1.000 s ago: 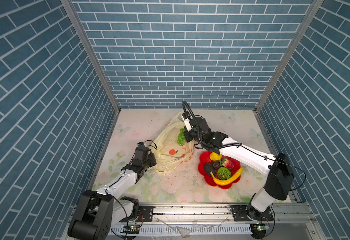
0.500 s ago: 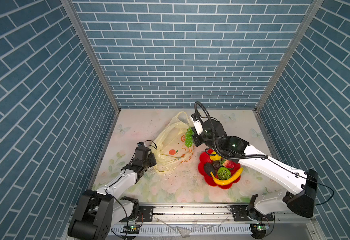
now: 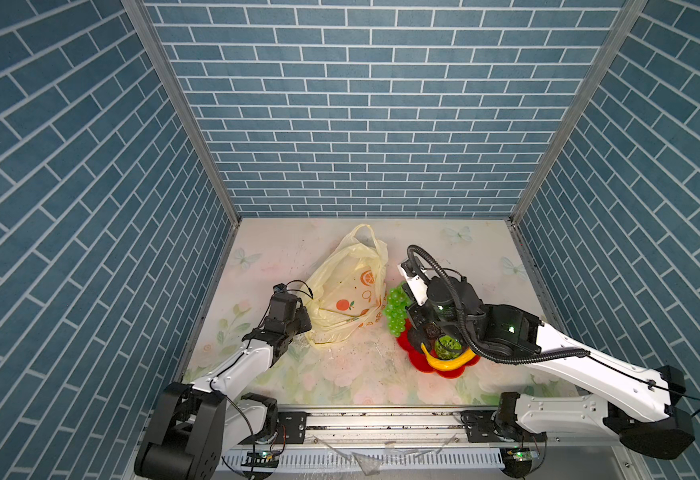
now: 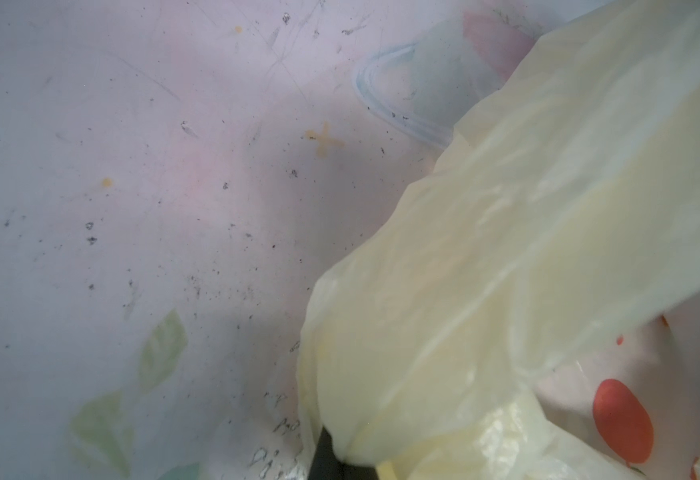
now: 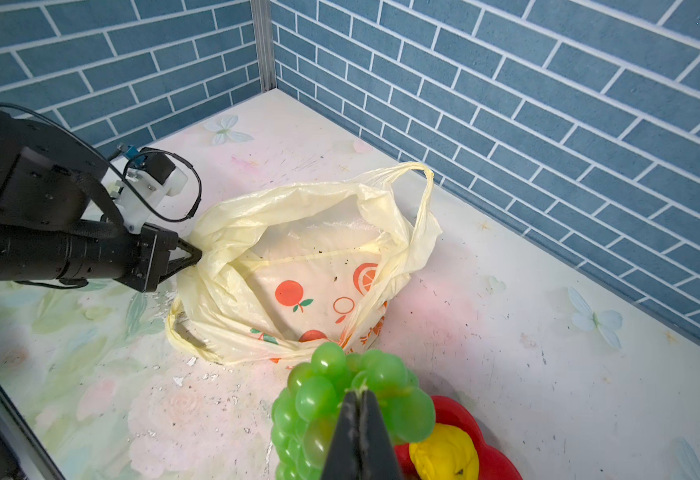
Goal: Take the fake fruits out of the plastic bag
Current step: 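Lower the grapes into the red plate and open the right gripper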
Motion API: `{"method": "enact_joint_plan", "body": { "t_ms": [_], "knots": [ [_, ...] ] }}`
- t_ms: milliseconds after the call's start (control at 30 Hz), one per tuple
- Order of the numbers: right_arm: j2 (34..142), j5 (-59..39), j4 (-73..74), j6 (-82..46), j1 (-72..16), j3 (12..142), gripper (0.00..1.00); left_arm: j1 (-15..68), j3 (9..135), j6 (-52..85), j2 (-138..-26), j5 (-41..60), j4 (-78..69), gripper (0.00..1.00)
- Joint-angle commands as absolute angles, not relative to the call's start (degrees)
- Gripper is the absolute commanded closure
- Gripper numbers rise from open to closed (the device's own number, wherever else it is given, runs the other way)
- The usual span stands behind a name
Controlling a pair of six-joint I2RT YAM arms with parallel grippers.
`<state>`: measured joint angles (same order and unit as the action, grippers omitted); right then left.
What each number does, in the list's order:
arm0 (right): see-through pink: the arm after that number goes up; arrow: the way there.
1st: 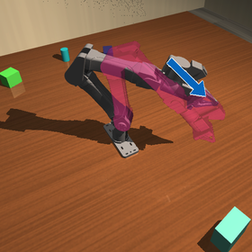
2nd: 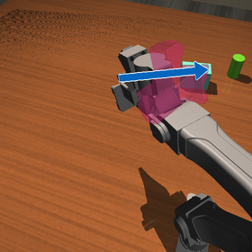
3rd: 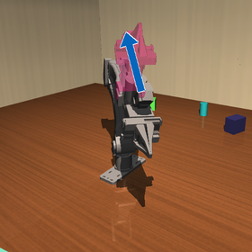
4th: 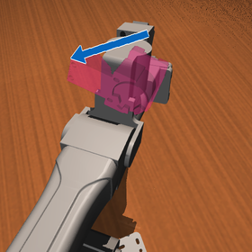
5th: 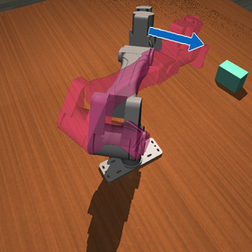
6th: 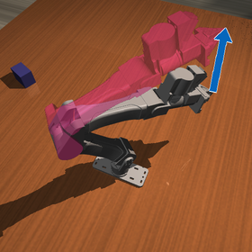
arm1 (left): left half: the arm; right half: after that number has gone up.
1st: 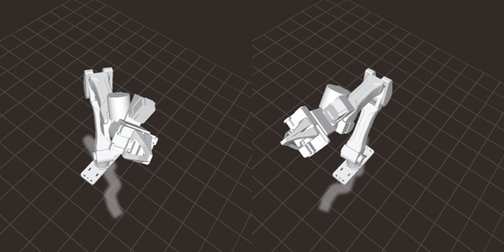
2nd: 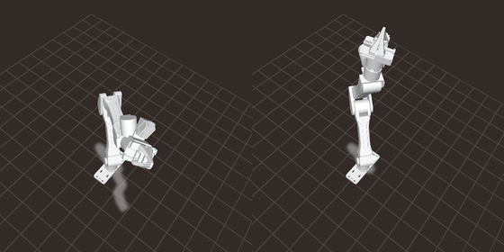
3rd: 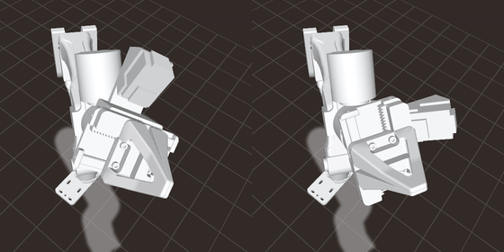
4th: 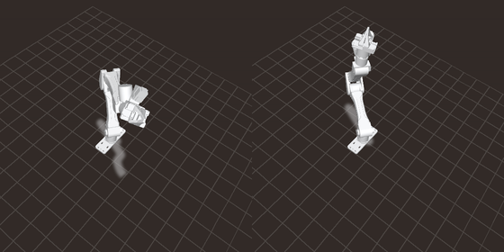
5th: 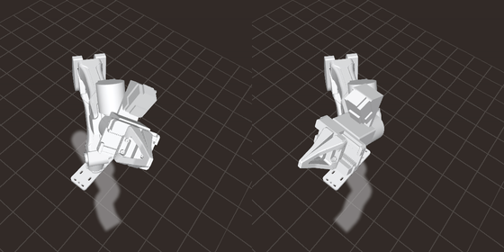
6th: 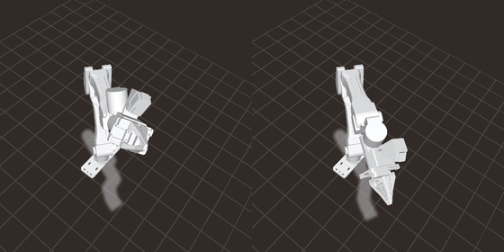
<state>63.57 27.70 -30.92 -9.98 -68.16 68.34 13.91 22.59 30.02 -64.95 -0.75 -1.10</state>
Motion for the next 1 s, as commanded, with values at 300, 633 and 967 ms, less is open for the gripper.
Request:
{"method": "enact_joint_plan", "body": {
  "t_ms": [300,633,967],
  "knots": [
    [58.6,34.7,-42.1,-21.2,-74.0,61.8,1.0,14.2,23.1,28.9,-63.6,-3.2,0.0,1.0],
    [61.8,36.2,-42.5,-23.4,-74.1,59.9,1.0,14.2,22.4,29.1,-61.9,-3.9,0.3,1.0],
    [68.9,34.2,-37.4,-24.0,-70.7,61.2,1.0,14.2,22.5,29.0,-61.3,-4.1,0.5,1.0]
  ]
}}
